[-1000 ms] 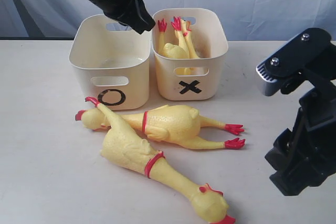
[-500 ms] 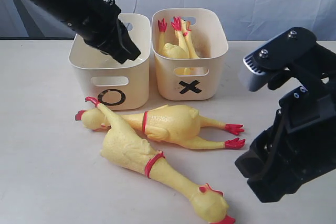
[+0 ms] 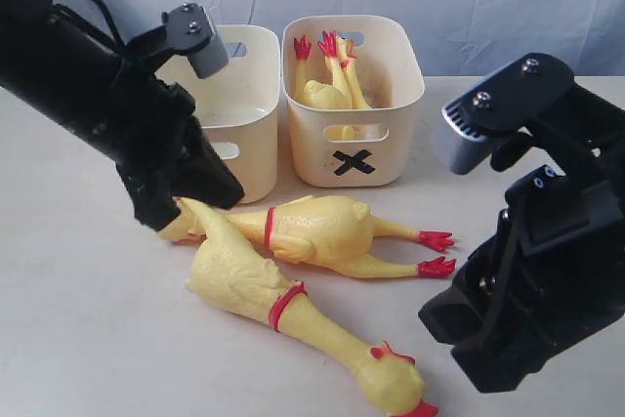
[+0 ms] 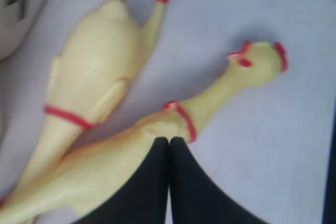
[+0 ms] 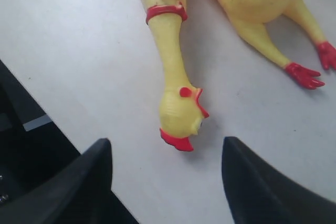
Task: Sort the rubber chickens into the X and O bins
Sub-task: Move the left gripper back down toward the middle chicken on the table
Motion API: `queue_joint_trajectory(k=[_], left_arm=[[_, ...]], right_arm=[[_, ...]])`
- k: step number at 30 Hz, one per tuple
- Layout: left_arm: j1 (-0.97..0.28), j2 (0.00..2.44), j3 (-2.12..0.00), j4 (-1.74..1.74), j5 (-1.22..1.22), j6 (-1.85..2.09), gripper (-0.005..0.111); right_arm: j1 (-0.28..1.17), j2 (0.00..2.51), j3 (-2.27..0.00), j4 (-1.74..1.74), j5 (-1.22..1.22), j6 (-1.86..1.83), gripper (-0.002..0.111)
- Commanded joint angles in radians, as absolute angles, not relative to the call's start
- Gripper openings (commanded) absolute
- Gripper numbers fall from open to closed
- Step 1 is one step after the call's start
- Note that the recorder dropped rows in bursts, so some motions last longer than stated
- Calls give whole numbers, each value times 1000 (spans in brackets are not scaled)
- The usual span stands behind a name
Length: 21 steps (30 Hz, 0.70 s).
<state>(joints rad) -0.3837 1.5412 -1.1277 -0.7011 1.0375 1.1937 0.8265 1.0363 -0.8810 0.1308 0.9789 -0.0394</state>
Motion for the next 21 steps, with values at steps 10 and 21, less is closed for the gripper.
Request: queue_joint_trajectory(k=[10, 21], left_arm=[[-533, 1526, -1018, -693, 1058, 1600, 21], [-542, 1561, -981, -789, 896, 1791, 57]], right_arm=[[828, 1028, -876, 101, 1043, -51, 58], [828, 1028, -804, 72, 1121, 11, 58]])
